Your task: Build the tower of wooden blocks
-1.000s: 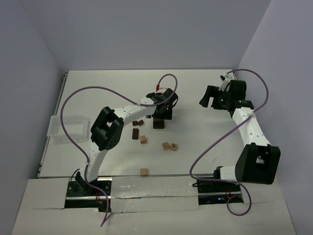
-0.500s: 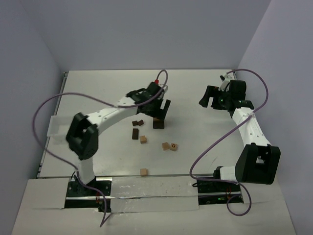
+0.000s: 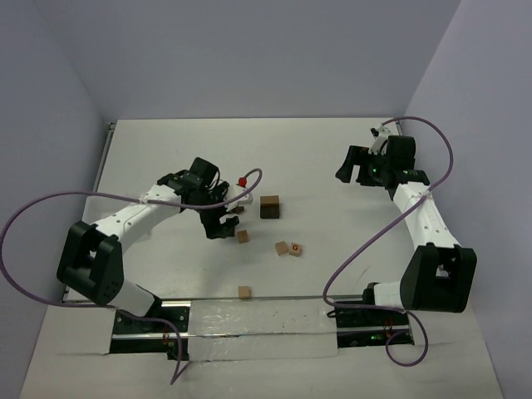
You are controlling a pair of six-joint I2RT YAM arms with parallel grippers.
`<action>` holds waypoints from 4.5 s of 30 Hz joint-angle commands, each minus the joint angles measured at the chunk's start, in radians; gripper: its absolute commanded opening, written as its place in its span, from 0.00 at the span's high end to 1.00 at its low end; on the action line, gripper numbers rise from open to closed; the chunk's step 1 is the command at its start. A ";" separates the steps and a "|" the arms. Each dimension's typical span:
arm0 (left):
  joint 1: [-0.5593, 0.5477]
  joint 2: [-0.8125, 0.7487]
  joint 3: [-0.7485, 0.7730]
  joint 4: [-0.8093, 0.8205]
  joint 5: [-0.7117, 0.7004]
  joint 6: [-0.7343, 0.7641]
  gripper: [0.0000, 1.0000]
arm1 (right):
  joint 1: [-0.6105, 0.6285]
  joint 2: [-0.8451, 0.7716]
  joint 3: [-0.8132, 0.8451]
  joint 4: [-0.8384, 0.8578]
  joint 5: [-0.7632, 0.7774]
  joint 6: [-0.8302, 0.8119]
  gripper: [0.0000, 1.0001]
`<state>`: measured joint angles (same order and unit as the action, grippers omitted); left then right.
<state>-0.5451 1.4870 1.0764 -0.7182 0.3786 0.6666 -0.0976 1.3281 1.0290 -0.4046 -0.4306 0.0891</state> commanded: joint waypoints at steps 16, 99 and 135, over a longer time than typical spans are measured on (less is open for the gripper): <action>0.048 0.171 0.013 0.140 0.222 0.349 0.05 | 0.013 0.023 0.045 0.024 0.021 -0.006 0.05; -0.313 0.535 0.581 -0.074 -0.605 -1.419 0.96 | 0.013 0.002 0.051 0.021 0.040 0.006 0.05; -0.376 0.626 0.672 -0.080 -0.790 -1.488 0.80 | 0.013 -0.004 0.042 0.024 0.029 0.006 0.05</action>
<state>-0.9322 2.0947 1.7027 -0.8051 -0.3981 -0.8090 -0.0929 1.3441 1.0489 -0.4110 -0.3881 0.0887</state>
